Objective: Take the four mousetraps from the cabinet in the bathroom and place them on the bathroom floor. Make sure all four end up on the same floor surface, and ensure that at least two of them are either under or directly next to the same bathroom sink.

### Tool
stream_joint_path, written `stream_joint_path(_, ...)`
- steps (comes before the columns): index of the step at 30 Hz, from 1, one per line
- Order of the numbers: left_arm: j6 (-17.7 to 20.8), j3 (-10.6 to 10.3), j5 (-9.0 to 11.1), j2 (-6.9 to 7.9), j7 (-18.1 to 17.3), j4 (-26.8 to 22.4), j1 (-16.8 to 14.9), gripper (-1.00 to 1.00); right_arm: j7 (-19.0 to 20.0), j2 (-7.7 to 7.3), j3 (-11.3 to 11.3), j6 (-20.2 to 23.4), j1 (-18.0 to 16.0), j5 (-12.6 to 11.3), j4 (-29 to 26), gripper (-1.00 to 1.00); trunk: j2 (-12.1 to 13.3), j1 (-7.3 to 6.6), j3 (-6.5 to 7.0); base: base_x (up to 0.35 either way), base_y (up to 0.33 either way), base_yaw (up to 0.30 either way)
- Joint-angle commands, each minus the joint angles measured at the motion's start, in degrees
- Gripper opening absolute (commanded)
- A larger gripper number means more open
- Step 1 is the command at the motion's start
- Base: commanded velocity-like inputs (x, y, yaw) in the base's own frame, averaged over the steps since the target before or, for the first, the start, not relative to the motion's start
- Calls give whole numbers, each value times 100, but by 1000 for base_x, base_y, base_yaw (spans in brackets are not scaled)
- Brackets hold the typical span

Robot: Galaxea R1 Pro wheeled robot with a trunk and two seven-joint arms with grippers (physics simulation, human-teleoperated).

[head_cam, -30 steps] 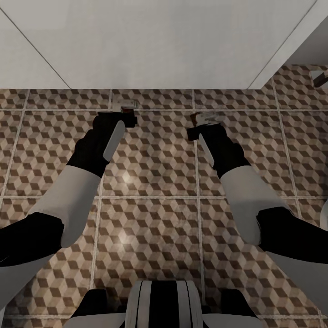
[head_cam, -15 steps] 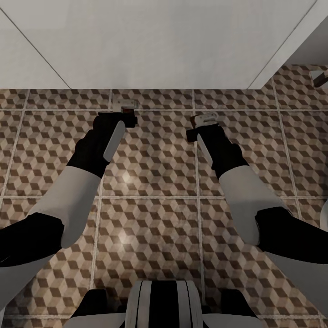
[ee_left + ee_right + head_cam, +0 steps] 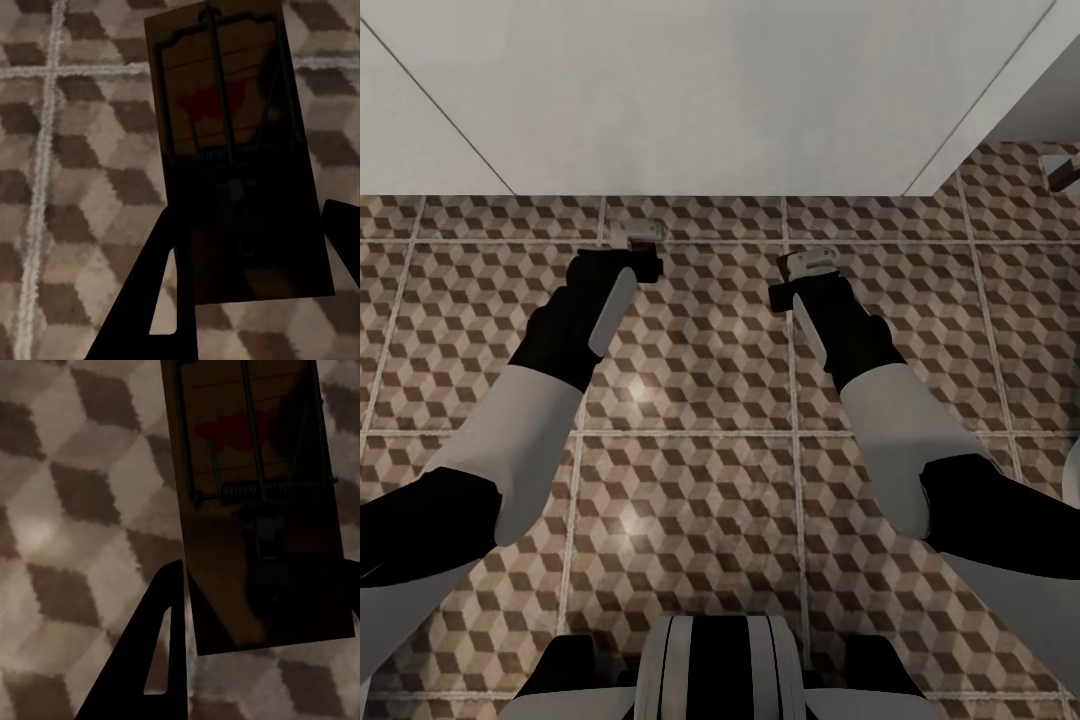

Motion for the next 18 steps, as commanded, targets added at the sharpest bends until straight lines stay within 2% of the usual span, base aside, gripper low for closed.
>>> stream_joint_path(1,15,-13,59,-7,51,6,-3,-100,-12,-1,14,35,-1,27,-6,-100,-1,-1,-3,0,0,0)
stream_joint_path(13,6,-20,59,-68,48,449,6,-100,-12,-1,14,34,0,27,-13,-100,-1,-1,-3,0,0,0)
stream_joint_path(18,6,-12,53,-85,46,863,7,-100,-12,6,21,34,0,20,-13,-100,-1,-1,-3,0,0,0)
